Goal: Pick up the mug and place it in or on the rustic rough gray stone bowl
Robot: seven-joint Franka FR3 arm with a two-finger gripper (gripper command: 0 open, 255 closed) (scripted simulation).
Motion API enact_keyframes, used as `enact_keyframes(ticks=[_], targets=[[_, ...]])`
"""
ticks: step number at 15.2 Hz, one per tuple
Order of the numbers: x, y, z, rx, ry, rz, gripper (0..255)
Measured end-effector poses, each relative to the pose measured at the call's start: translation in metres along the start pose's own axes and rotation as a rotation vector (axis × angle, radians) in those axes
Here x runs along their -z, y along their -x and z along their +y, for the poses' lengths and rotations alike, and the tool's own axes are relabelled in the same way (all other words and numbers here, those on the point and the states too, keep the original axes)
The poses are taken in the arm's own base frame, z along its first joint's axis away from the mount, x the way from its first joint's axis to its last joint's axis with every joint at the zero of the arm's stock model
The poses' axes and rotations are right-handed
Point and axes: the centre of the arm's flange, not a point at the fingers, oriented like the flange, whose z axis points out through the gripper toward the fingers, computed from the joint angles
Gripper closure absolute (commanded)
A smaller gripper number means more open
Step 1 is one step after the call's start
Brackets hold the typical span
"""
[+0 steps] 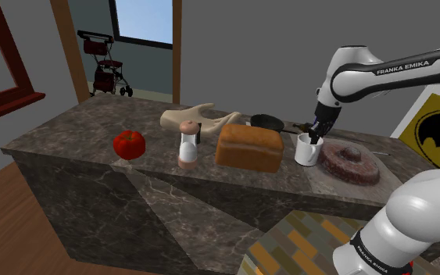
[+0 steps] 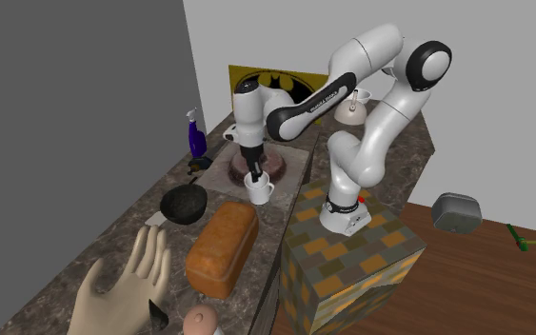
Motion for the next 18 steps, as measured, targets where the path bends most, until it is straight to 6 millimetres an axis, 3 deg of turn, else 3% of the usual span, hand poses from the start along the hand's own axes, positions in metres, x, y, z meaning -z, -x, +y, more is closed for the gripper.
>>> enact_keyframes(ticks=[18], targets=[[0.094,0.006,0.005,0.0,0.0,0.0,255]])
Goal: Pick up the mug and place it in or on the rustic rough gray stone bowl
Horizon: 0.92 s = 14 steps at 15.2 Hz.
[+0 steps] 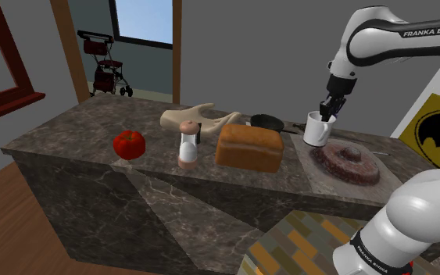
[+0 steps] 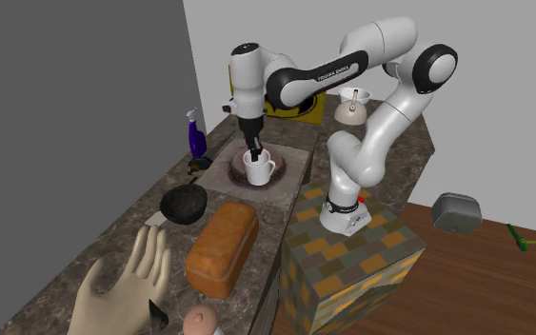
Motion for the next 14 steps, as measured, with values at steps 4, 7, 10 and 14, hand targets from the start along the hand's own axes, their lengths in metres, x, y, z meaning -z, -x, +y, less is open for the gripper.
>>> enact_keyframes(ticks=[4,7,10,14], targets=[[0.018,-0.006,0.001,0.0,0.0,0.0,255],[0.023,-0.039,0.006,0.0,0.0,0.0,255],[0.03,-0.077,0.012,0.0,-0.001,0.0,255],[0.035,-0.129,0.024,0.0,-0.001,-0.001,255]])
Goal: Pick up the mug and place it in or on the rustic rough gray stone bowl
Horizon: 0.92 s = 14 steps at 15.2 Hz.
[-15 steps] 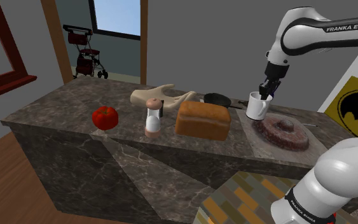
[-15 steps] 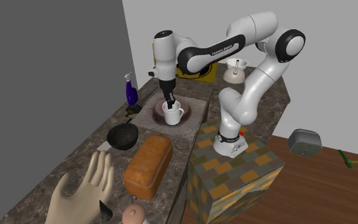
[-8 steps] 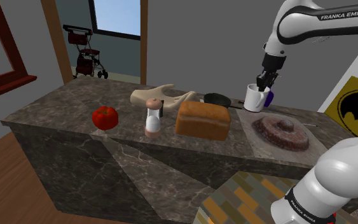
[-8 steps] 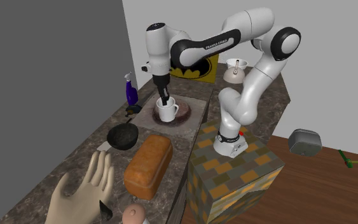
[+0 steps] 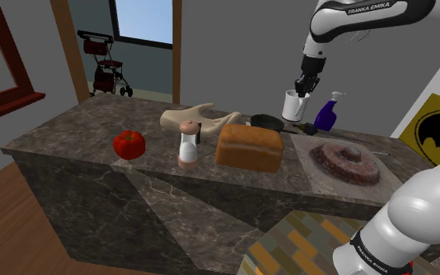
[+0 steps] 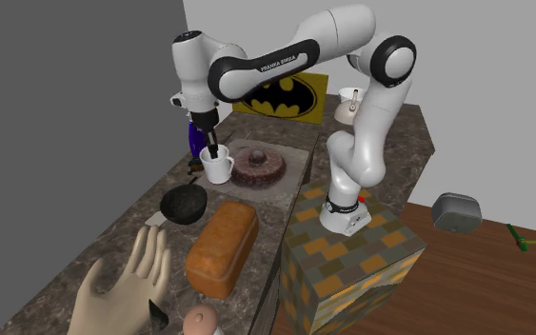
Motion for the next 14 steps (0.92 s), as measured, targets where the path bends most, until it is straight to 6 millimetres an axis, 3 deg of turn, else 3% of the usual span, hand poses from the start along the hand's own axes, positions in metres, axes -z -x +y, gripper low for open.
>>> enact_keyframes(ticks=[8,10,14], targets=[[0.02,-0.105,0.02,0.0,0.0,0.0,255],[0.015,-0.117,0.023,0.0,0.0,0.0,255],[-0.004,-0.122,0.024,0.0,0.0,-0.001,255]])
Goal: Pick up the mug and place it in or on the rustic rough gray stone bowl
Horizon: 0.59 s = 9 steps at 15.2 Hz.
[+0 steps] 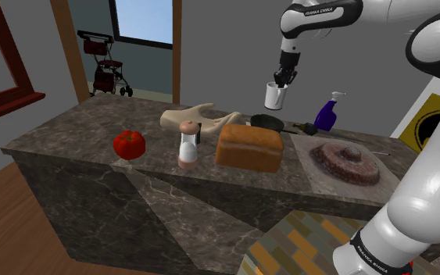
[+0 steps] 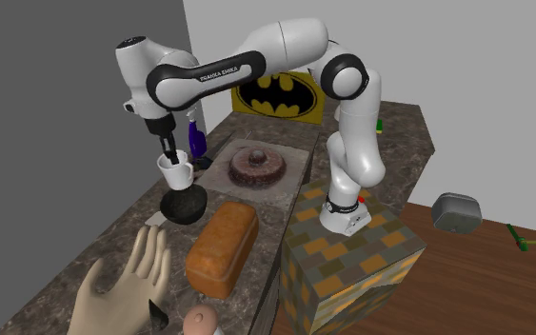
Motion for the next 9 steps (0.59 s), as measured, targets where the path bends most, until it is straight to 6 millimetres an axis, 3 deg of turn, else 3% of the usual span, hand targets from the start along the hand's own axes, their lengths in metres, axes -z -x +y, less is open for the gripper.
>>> enact_keyframes(ticks=[9], targets=[[-0.048,-0.003,-0.003,0.0,0.0,0.0,255]])
